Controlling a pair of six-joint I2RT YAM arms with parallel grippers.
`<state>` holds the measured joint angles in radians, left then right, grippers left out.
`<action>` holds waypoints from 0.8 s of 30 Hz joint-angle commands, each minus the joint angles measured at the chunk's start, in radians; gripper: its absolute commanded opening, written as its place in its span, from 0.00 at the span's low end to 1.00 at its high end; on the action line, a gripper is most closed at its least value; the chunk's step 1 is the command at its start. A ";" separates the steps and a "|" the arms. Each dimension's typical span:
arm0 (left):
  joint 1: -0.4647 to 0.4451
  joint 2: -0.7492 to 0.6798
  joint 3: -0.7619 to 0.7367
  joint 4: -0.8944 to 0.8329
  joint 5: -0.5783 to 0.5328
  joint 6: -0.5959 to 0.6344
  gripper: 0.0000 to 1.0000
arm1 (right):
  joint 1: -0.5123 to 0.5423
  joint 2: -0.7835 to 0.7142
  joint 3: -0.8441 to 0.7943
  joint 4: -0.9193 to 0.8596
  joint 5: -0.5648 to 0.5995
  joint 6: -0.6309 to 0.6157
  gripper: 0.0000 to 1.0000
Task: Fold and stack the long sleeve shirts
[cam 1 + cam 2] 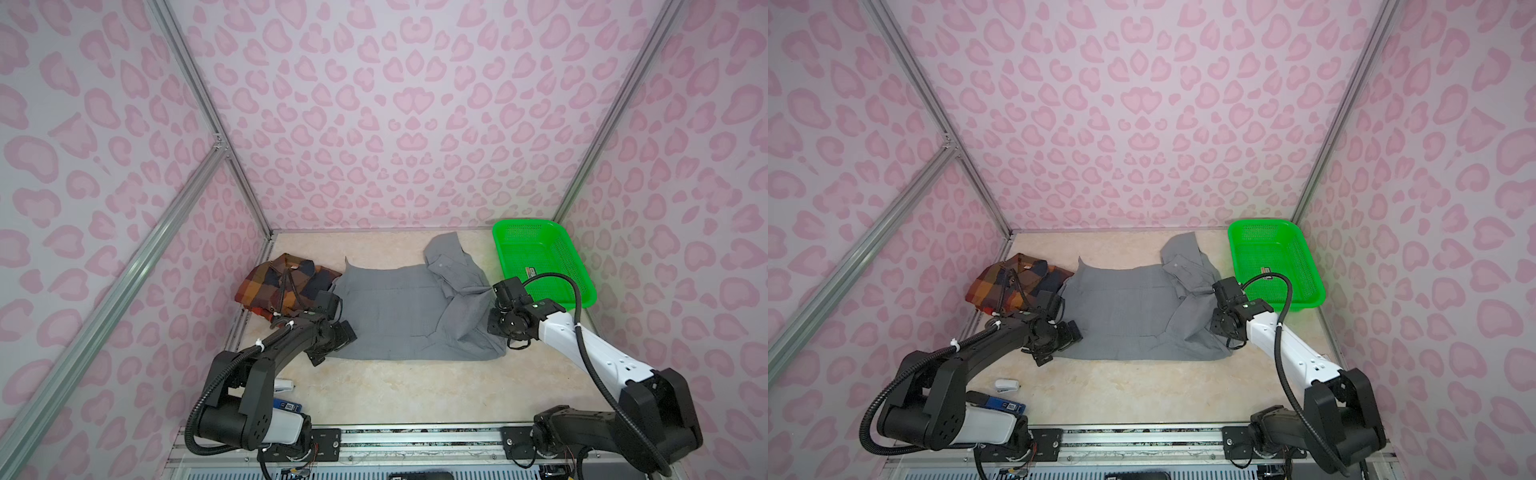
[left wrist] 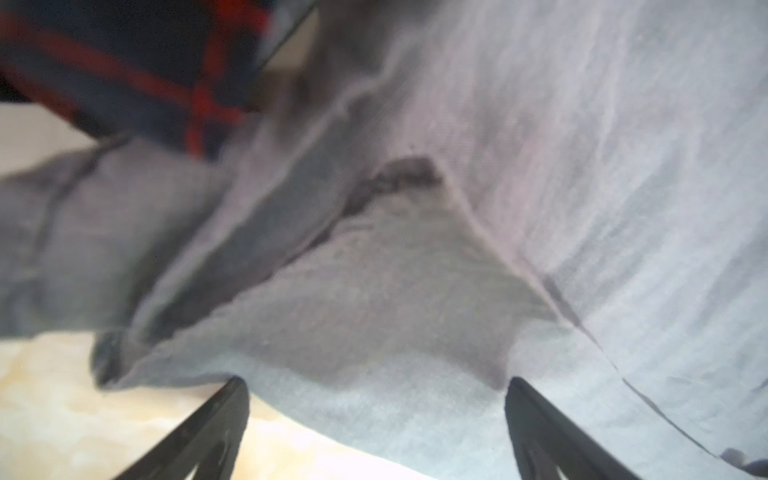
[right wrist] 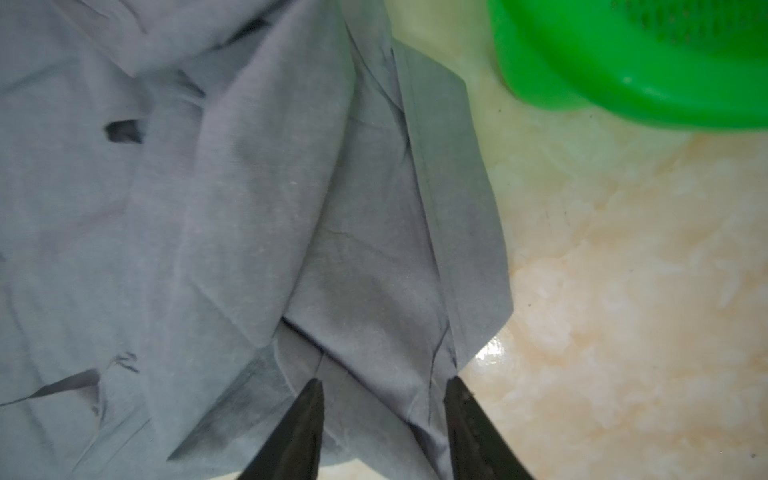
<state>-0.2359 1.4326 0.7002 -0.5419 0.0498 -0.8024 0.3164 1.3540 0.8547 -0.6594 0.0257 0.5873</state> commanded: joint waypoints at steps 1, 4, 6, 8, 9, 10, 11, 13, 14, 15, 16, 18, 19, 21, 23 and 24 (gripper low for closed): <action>0.001 0.029 -0.034 0.052 0.000 -0.003 0.98 | -0.012 0.079 -0.004 0.072 -0.034 0.012 0.47; 0.001 0.031 -0.056 0.064 0.006 -0.008 0.97 | -0.036 0.130 -0.033 0.105 0.006 0.042 0.47; 0.001 0.019 -0.065 0.061 0.002 -0.010 0.97 | -0.069 0.161 -0.058 0.117 0.010 0.069 0.47; 0.001 0.005 -0.078 0.059 0.007 -0.014 0.97 | -0.080 0.177 -0.079 0.116 0.026 0.100 0.47; 0.000 -0.002 -0.082 0.057 0.011 -0.014 0.97 | -0.078 0.186 -0.082 0.112 0.038 0.111 0.47; 0.000 -0.010 -0.090 0.057 0.012 -0.017 0.97 | -0.076 0.195 -0.082 0.097 0.061 0.127 0.47; -0.001 -0.017 -0.094 0.057 0.009 -0.020 0.97 | -0.079 0.199 -0.084 0.087 0.093 0.140 0.47; -0.001 -0.027 -0.103 0.057 0.002 -0.024 0.97 | -0.088 0.203 -0.083 0.047 0.152 0.165 0.47; 0.000 -0.029 -0.107 0.057 0.002 -0.027 0.97 | -0.094 0.200 -0.083 0.035 0.171 0.175 0.47; -0.001 -0.033 -0.114 0.056 0.002 -0.030 0.97 | -0.106 0.191 -0.090 0.020 0.190 0.188 0.46; -0.003 -0.040 -0.120 0.056 0.004 -0.034 0.97 | -0.115 0.182 -0.096 0.012 0.201 0.194 0.46; -0.004 -0.057 -0.136 0.058 0.011 -0.040 0.97 | -0.140 0.154 -0.124 0.012 0.213 0.194 0.46; -0.006 -0.065 -0.142 0.057 0.011 -0.040 0.97 | -0.149 0.144 -0.135 0.011 0.201 0.187 0.46; -0.005 -0.080 -0.155 0.052 0.017 -0.043 0.97 | -0.157 0.120 -0.155 0.027 0.171 0.161 0.45; -0.006 -0.095 -0.166 0.051 0.021 -0.048 0.97 | -0.156 0.100 -0.177 0.073 0.089 0.121 0.44; -0.007 -0.105 -0.168 0.047 0.024 -0.050 0.97 | -0.151 0.095 -0.175 0.071 0.065 0.114 0.44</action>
<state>-0.2436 1.3193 0.5869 -0.4389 0.0330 -0.8314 0.1616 1.4525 0.6975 -0.5537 0.1780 0.7441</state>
